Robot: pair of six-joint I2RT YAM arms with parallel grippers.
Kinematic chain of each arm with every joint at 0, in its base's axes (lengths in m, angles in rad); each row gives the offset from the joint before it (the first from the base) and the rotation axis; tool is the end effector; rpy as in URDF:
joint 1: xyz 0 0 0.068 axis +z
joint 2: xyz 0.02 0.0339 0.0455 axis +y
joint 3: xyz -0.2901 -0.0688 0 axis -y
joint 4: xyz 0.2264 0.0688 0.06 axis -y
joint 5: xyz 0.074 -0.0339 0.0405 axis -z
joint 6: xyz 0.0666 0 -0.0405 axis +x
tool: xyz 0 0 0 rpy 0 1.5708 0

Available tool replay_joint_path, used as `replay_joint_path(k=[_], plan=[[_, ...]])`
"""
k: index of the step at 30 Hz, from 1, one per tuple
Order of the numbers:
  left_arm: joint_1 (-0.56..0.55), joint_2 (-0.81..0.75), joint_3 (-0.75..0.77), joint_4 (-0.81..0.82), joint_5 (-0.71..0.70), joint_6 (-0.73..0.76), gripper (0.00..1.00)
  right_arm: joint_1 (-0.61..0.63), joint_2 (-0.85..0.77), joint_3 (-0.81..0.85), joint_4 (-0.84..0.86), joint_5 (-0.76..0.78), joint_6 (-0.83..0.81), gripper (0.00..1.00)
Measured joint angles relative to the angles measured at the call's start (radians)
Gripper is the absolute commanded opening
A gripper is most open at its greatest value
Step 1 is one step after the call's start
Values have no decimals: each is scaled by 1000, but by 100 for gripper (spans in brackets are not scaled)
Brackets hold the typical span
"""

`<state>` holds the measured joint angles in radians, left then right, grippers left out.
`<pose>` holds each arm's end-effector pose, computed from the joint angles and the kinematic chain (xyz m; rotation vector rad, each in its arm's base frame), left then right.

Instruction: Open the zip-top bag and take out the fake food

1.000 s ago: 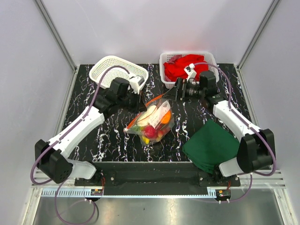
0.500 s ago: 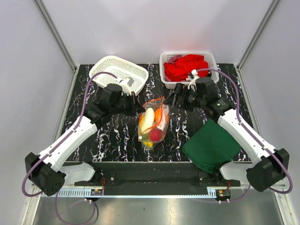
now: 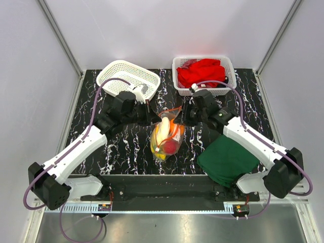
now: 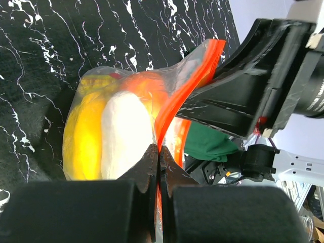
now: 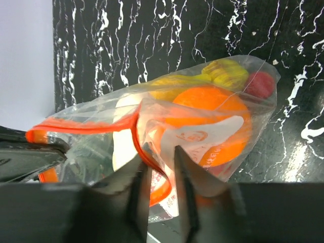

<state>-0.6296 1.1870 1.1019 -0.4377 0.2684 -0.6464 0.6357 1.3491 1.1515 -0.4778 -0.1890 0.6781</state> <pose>0.2012 -0.1684 0.3540 0.1563 2.2464 -1.0161 0.2330 0.1875 0.3237 -0.0582 2.3967 0.8821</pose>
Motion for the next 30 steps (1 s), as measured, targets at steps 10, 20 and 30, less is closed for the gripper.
replay_joint_path(k=[10, 20, 30], plan=[[-2, -3, 2, -60, -103, 76, 0, 31, -43, -4, -57, 51, -20, 0], [-18, -28, 70, -182, -194, 195, 34, 32, -66, 11, -105, 37, -57, 0], [-233, -69, 166, -171, -279, 243, 15, 32, -66, 14, -111, -6, -57, 0]])
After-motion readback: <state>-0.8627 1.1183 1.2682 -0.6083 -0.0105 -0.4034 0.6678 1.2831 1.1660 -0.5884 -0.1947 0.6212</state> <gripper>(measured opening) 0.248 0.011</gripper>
